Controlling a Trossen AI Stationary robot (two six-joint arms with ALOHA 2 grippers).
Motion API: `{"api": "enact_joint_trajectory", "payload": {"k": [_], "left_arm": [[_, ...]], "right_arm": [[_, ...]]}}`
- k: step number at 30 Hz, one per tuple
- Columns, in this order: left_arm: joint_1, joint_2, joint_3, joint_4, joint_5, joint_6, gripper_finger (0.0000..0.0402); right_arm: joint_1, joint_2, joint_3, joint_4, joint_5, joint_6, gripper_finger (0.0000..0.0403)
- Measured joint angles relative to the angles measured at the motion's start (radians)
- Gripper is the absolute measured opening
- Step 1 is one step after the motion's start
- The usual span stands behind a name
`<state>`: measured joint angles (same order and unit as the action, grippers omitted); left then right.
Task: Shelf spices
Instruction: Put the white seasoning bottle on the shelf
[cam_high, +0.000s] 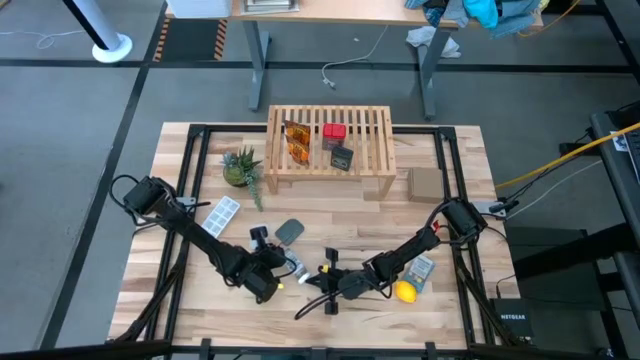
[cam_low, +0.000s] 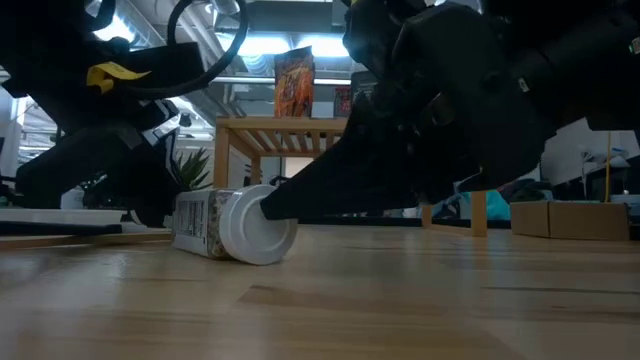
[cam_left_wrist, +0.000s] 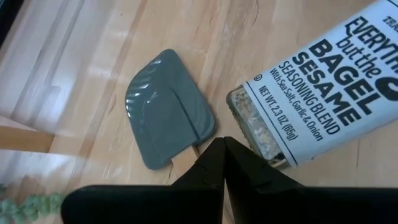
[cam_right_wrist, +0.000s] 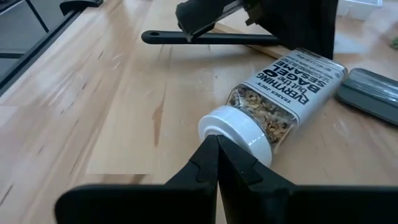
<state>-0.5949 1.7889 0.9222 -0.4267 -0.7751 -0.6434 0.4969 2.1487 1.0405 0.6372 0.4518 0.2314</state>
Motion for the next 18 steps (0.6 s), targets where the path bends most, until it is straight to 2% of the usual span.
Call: {"api": "enact_joint_trajectory", "payload": {"k": [14, 18], "left_arm": [[0.000, 0.000, 0.000, 0.024, 0.024, -0.009, 0.0000], [0.000, 0.000, 0.000, 0.026, 0.032, -0.011, 0.0000]], "right_arm": [[0.000, 0.001, 0.052, 0.015, 0.001, -0.064, 0.0007], [0.001, 0.001, 0.052, 0.016, 0.033, -0.065, 0.0007]]}}
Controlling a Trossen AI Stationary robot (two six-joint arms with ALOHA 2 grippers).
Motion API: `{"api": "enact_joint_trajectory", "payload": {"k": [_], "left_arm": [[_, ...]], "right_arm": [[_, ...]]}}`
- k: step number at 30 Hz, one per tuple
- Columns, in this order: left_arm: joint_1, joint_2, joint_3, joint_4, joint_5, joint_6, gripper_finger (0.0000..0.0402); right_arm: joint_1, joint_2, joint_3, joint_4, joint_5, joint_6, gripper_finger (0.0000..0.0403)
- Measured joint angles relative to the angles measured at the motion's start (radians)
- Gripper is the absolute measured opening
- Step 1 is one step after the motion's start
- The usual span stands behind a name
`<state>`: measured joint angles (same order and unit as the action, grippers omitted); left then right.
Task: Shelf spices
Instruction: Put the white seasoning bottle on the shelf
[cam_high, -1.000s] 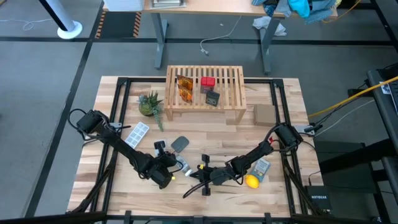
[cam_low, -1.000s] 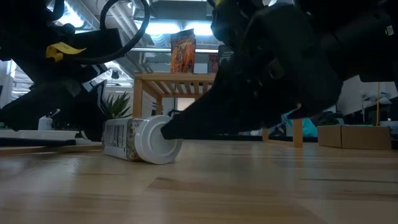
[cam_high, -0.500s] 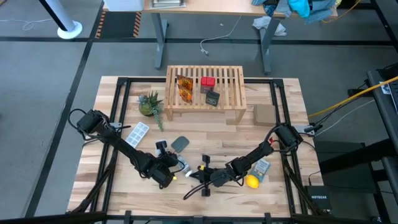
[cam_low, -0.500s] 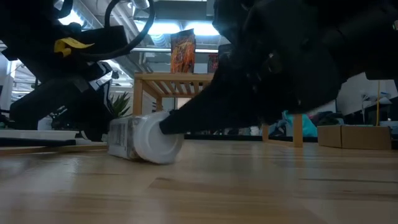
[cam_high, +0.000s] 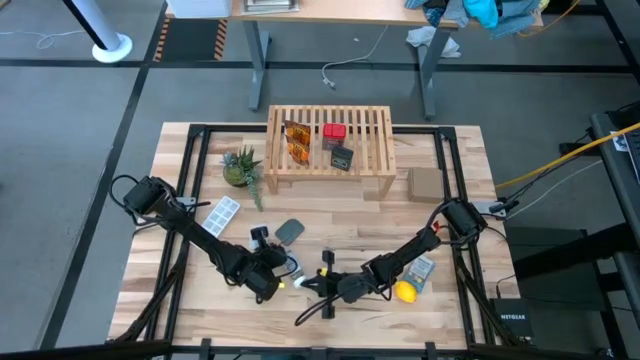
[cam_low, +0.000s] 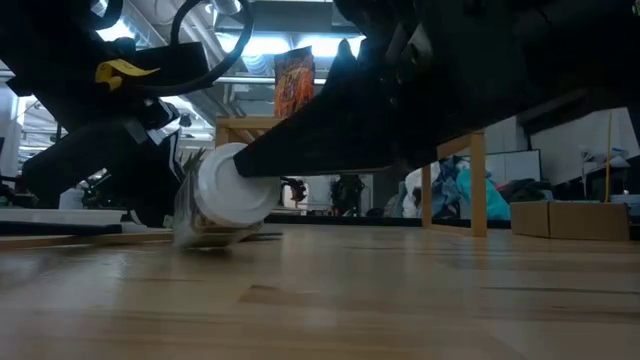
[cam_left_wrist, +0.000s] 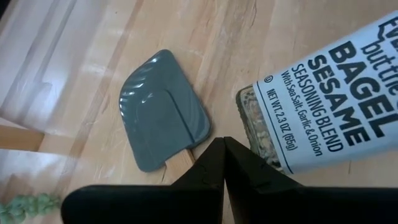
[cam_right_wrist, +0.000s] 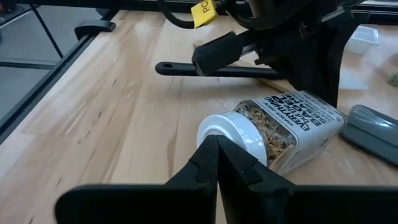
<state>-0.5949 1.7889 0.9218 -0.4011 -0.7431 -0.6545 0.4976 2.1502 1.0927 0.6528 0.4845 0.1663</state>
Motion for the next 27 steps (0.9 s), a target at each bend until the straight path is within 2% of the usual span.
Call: {"api": "enact_joint_trajectory", "payload": {"k": [15, 27], "left_arm": [[-0.001, 0.000, 0.000, 0.032, 0.055, -0.002, 0.0000], [-0.006, 0.000, 0.000, 0.070, 0.094, 0.000, 0.0000]], "right_arm": [[0.000, -0.002, 0.002, 0.109, 0.022, -0.056, 0.0007], [-0.010, -0.006, 0.003, 0.182, 0.078, -0.130, 0.0007]]}}
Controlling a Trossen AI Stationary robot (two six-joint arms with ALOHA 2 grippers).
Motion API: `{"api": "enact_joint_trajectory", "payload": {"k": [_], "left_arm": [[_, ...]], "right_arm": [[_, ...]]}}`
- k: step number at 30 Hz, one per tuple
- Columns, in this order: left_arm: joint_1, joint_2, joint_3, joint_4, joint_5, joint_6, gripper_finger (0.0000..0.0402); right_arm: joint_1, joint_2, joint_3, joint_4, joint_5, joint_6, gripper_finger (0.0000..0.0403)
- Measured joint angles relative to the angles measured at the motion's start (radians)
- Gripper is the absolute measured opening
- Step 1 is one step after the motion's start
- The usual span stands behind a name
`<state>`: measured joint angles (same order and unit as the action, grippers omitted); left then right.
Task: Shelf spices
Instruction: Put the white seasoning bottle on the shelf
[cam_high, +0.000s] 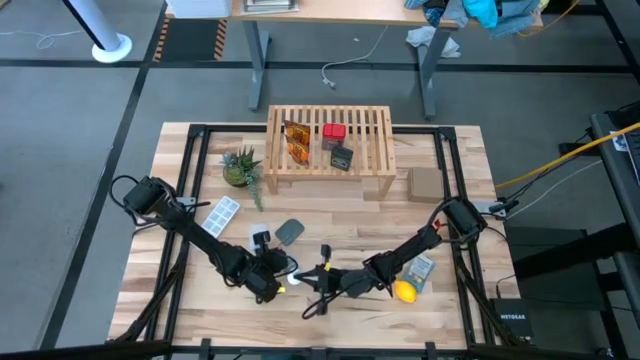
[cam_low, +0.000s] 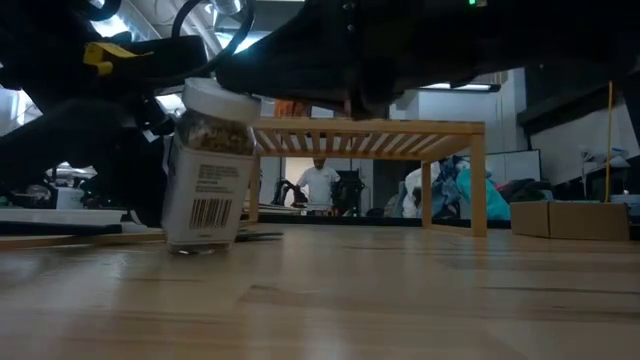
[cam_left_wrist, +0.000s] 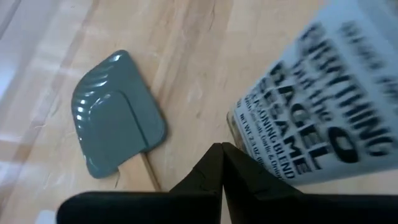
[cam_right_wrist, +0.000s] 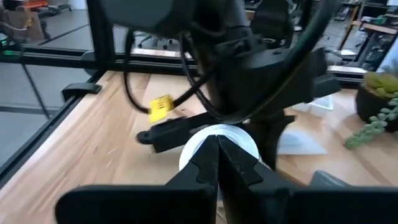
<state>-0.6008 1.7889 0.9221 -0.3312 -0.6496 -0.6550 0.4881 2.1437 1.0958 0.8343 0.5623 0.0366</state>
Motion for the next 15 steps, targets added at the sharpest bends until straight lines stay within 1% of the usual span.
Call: {"api": "enact_joint_trajectory", "payload": {"k": [10, 15], "left_arm": [[-0.006, 0.000, 0.002, 0.007, 0.002, 0.008, 0.0000], [-0.006, 0.000, 0.003, -0.019, -0.003, 0.007, 0.0000]], "right_arm": [[-0.016, -0.001, 0.000, 0.009, -0.003, 0.005, 0.0007], [-0.022, 0.000, -0.001, 0.010, -0.013, 0.007, 0.0007]]}}
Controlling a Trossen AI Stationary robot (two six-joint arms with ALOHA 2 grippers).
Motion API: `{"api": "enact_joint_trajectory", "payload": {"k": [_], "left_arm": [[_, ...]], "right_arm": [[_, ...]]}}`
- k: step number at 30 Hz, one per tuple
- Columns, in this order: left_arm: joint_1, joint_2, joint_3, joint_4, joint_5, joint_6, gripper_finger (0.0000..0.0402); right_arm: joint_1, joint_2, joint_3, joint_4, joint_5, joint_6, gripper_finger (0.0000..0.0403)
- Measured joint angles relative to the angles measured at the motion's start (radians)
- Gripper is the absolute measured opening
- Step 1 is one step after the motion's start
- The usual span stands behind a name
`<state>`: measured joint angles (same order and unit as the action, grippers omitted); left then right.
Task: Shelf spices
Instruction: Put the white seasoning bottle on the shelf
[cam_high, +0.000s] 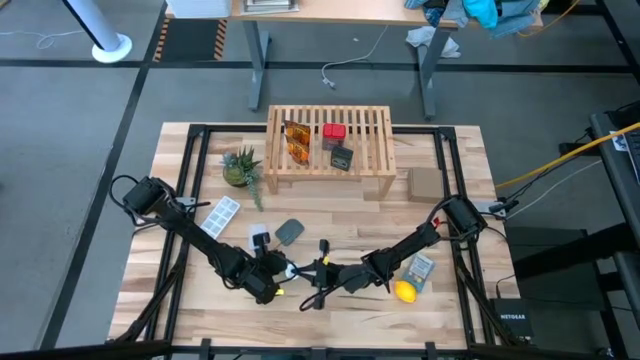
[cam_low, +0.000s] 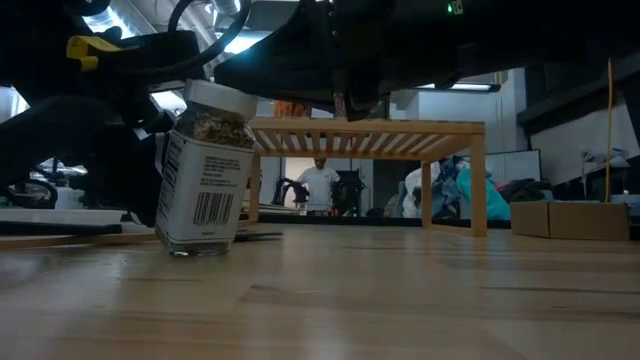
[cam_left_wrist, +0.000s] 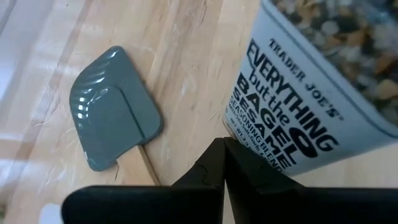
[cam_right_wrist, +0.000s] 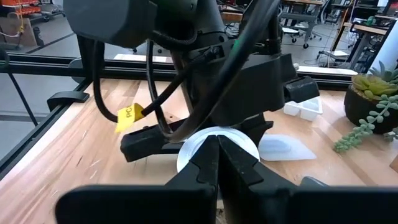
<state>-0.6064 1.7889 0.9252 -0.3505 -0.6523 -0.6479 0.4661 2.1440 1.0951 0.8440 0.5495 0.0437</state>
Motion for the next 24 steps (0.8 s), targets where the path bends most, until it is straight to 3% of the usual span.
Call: {"api": "enact_joint_trajectory", "payload": {"k": [15, 24], "left_arm": [[-0.010, 0.000, -0.001, -0.015, -0.018, 0.001, 0.0000], [-0.025, 0.000, -0.001, -0.088, -0.106, -0.052, 0.0000]], "right_arm": [[-0.024, 0.002, -0.002, 0.022, -0.027, 0.002, 0.0007], [-0.024, 0.005, -0.003, 0.019, -0.031, 0.004, 0.0007]]}}
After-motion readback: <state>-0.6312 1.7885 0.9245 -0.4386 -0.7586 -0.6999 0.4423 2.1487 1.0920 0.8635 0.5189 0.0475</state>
